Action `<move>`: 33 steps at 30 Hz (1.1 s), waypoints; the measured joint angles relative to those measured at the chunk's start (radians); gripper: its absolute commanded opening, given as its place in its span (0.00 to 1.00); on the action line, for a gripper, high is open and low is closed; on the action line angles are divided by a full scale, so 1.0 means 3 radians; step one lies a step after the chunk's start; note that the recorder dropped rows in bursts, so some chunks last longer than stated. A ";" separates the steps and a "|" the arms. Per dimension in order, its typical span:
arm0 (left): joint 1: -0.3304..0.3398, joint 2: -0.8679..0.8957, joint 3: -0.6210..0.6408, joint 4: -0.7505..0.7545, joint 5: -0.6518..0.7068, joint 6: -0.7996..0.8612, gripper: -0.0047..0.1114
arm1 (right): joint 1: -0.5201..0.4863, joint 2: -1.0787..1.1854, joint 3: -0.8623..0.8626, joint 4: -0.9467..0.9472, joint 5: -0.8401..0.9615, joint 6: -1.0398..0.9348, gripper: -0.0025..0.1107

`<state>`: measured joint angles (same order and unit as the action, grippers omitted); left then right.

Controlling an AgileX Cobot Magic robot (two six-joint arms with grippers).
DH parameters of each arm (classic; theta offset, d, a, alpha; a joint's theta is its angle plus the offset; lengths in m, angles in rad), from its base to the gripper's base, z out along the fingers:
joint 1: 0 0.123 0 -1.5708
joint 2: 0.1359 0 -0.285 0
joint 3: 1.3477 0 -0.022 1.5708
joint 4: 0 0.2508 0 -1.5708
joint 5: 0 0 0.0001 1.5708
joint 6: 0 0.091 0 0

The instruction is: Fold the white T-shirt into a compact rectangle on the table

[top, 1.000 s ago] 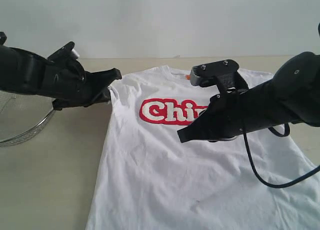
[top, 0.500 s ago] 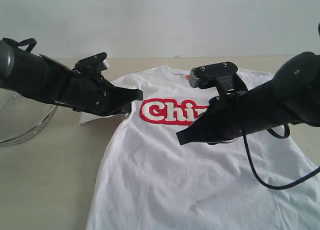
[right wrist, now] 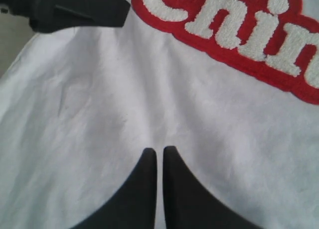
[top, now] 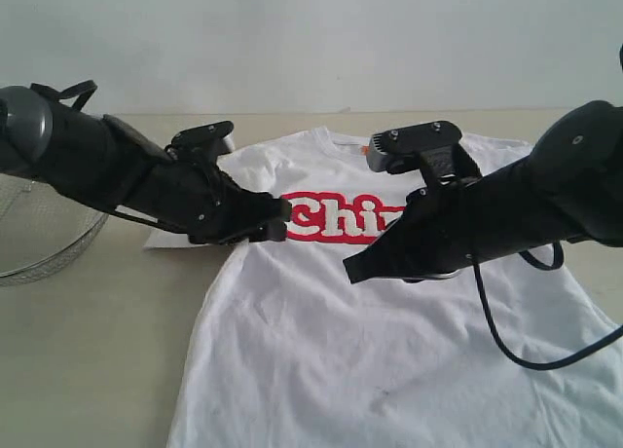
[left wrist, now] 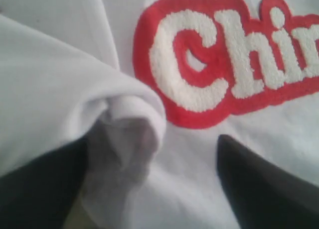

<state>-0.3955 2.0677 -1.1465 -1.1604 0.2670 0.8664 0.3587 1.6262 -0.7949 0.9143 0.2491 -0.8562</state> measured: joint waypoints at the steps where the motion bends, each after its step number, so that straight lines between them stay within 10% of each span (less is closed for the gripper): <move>1: 0.0000 0.0000 0.0000 0.0151 0.0097 -0.0096 0.89 | 0.0000 0.0000 0.0000 0.0000 0.0000 0.0000 0.02; 10: 0.0147 -0.0306 -0.0016 0.0500 0.0770 -0.0233 0.89 | 0.0000 0.0000 0.0000 -0.0006 -0.0213 -0.0154 0.06; 15: 0.0160 -0.1003 -0.0016 0.0829 0.0857 -0.0651 0.89 | 0.0000 0.0000 -0.0193 -0.0006 -0.0252 -0.0378 0.50; 21: 0.0475 -0.2001 0.0328 0.2590 0.1019 -0.2147 0.89 | 0.0007 0.0266 -0.1085 -0.0006 0.0040 -0.0904 0.51; 33: 0.1020 -0.3289 0.1333 0.2731 0.0930 -0.2413 0.89 | 0.0820 0.1523 -0.2452 -0.0854 0.0259 -0.0634 0.51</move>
<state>-0.0894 1.0811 -0.7466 -0.3410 0.5460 0.1426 0.6046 2.0830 -1.5305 0.6580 0.3268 -1.0463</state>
